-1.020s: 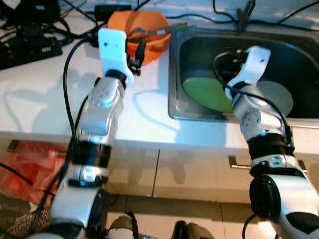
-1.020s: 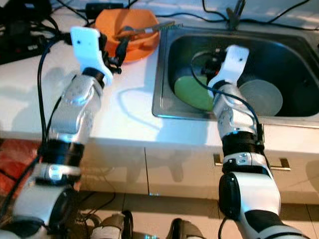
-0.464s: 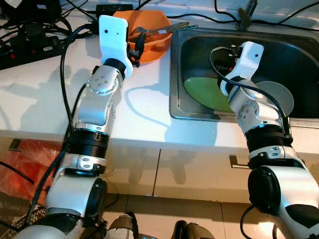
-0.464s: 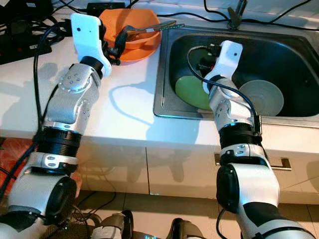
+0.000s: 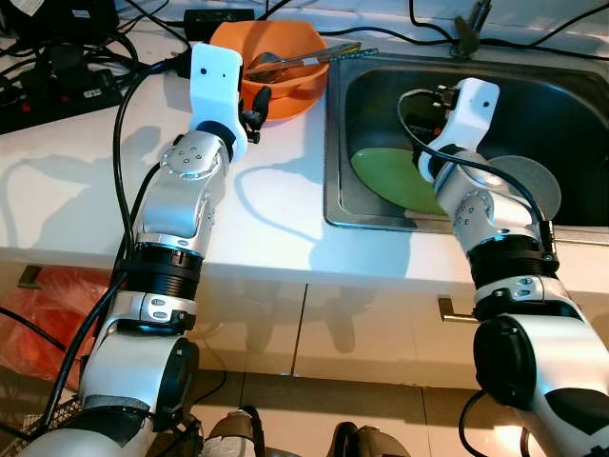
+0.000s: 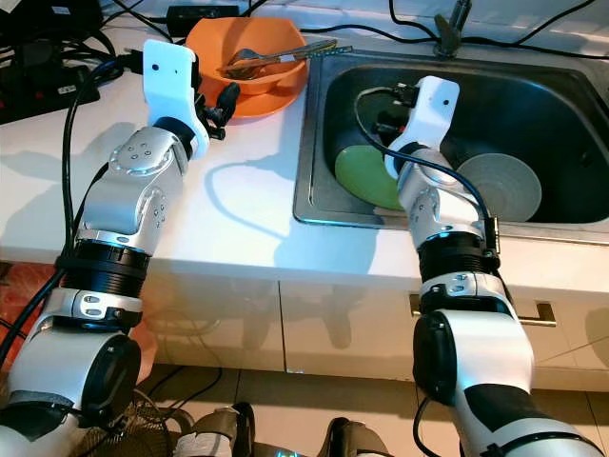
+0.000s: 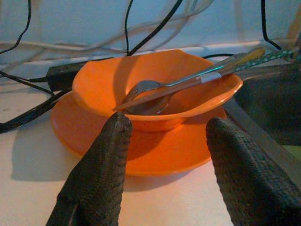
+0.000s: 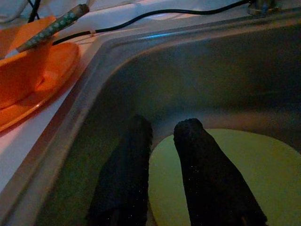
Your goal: Kitchen organization
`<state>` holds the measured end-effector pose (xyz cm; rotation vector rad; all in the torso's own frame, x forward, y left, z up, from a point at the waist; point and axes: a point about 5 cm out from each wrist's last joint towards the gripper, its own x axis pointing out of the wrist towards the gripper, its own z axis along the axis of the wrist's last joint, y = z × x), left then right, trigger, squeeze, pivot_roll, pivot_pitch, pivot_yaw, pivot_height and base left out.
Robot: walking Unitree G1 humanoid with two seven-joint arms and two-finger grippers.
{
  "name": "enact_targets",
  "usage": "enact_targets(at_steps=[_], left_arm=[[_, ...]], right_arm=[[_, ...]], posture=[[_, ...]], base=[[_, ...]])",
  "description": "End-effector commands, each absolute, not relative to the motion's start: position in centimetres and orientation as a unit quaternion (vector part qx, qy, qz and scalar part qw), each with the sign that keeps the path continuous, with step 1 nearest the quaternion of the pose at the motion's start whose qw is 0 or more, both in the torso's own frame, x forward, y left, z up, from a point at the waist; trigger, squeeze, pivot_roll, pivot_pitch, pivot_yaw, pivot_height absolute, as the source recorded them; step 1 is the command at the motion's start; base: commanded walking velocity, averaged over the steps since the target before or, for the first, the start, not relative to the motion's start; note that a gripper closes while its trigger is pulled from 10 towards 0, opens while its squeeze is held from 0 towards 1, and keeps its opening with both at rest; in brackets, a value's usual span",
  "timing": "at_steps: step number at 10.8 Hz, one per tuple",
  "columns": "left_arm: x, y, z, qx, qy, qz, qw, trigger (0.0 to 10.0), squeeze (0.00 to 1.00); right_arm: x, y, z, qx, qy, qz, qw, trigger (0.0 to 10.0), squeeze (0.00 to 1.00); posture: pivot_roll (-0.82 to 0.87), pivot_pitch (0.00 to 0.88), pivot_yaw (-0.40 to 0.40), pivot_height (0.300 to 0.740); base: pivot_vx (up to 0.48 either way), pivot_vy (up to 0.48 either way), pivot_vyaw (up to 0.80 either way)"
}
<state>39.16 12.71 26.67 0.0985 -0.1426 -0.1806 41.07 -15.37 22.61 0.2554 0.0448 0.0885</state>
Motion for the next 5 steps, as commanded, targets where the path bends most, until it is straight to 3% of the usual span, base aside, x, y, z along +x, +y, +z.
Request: enact_targets(at_steps=[1, 2, 3, 5], left_arm=[[39.2, 12.6, 26.2, 0.031, -0.060, -0.095, 0.993, 10.0, 0.00], [39.1, 12.6, 25.5, 0.024, -0.049, -0.092, 0.994, 10.0, 0.00], [39.0, 12.6, 24.9, 0.012, -0.041, -0.088, 0.995, 10.0, 1.00], [39.0, 12.6, 25.0, 0.013, -0.042, -0.088, 0.995, 10.0, 1.00]], right_arm=[[40.9, -15.3, 22.2, 0.126, 0.029, 0.049, 0.990, 10.0, 0.00], [40.8, -15.3, 21.9, 0.126, 0.031, 0.050, 0.990, 10.0, 0.00], [40.8, -15.3, 21.7, 0.128, 0.034, 0.050, 0.990, 10.0, 0.00], [40.7, -15.1, 21.6, 0.129, 0.035, 0.051, 0.990, 10.0, 0.00]], posture=[[0.05, 0.122, -0.013, 0.740], [0.05, 0.119, -0.013, 0.740], [0.05, 0.118, -0.014, 0.740], [0.05, 0.124, -0.016, 0.740]], base=[[0.000, 0.000, 0.00], [0.000, 0.000, 0.00], [0.000, 0.000, 0.00], [0.000, 0.000, 0.00]])
